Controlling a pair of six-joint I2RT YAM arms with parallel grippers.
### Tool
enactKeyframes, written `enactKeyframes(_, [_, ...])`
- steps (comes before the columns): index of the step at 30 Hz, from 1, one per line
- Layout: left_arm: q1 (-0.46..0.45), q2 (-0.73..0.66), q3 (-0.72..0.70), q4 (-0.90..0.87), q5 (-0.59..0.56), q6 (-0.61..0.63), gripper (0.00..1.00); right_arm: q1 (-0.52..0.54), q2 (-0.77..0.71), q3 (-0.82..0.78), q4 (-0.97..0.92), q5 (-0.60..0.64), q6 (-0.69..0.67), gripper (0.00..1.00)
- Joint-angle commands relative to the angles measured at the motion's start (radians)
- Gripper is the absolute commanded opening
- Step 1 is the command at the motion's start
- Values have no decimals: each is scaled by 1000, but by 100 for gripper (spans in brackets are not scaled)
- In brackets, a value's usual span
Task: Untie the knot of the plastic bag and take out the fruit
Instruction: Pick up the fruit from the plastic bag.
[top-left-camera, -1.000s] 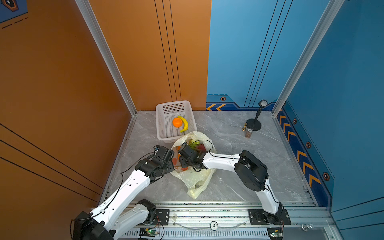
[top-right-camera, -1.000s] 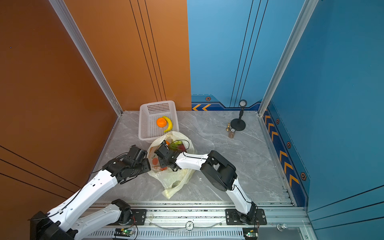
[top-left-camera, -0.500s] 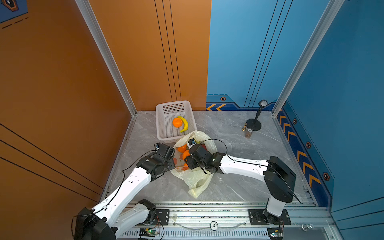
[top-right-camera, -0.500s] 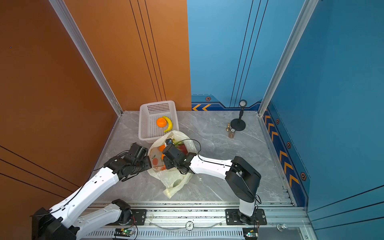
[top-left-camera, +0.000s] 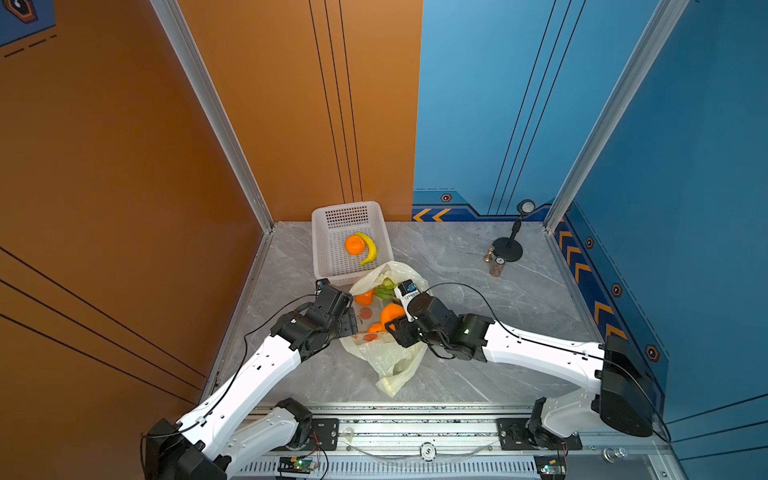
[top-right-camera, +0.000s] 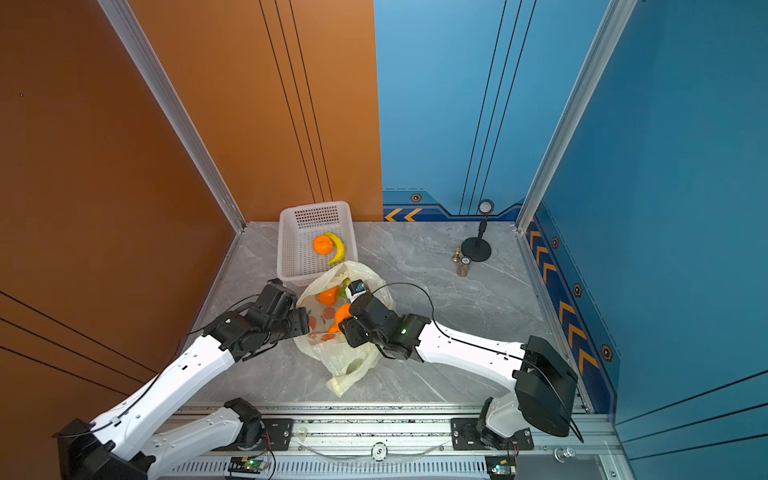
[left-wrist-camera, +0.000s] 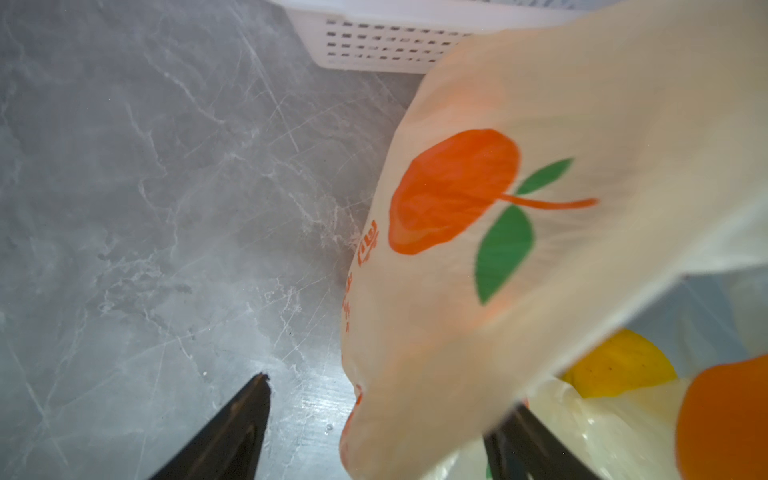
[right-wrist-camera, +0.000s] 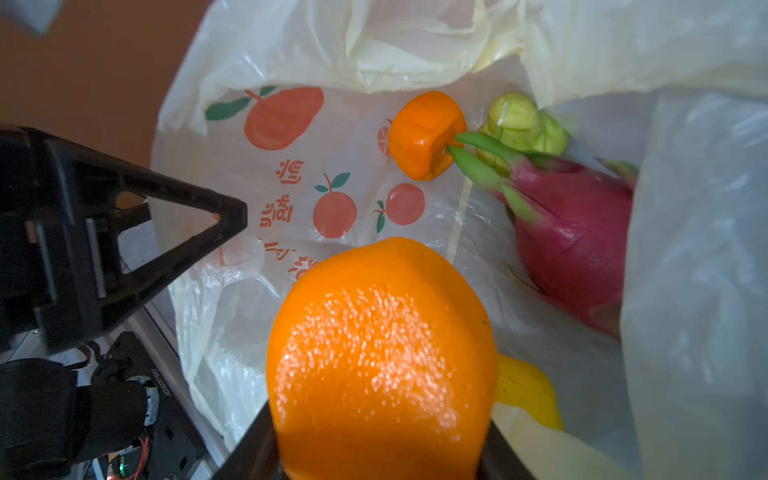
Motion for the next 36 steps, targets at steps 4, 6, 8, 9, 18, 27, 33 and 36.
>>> enactKeyframes(4, [-28, -119, 77, 103, 88, 340, 85, -65, -108, 54, -117, -121, 30, 42])
enactKeyframes(6, [-37, -158, 72, 161, 134, 452, 91, -102, -124, 82, -133, -190, 36, 42])
enactKeyframes(8, [-44, -190, 55, 233, 216, 567, 92, -134, -130, 120, -165, -243, 29, 42])
enactKeyframes(9, [-48, -202, 43, 277, 274, 635, 94, -148, -130, 145, -183, -259, 24, 42])
enactKeyframes(18, [-89, -153, -30, 668, 465, 963, 97, -245, -92, 295, -260, -477, 64, 42])
enactKeyframes(27, [-106, -3, 15, 834, 598, 1041, 97, -248, -72, 324, -246, -562, 101, 44])
enactKeyframes(33, [-113, 57, 49, 825, 618, 1065, 91, -249, -67, 320, -238, -574, 114, 45])
enactKeyframes(36, [-114, 64, 51, 831, 622, 1069, 79, -258, -65, 316, -236, -573, 119, 46])
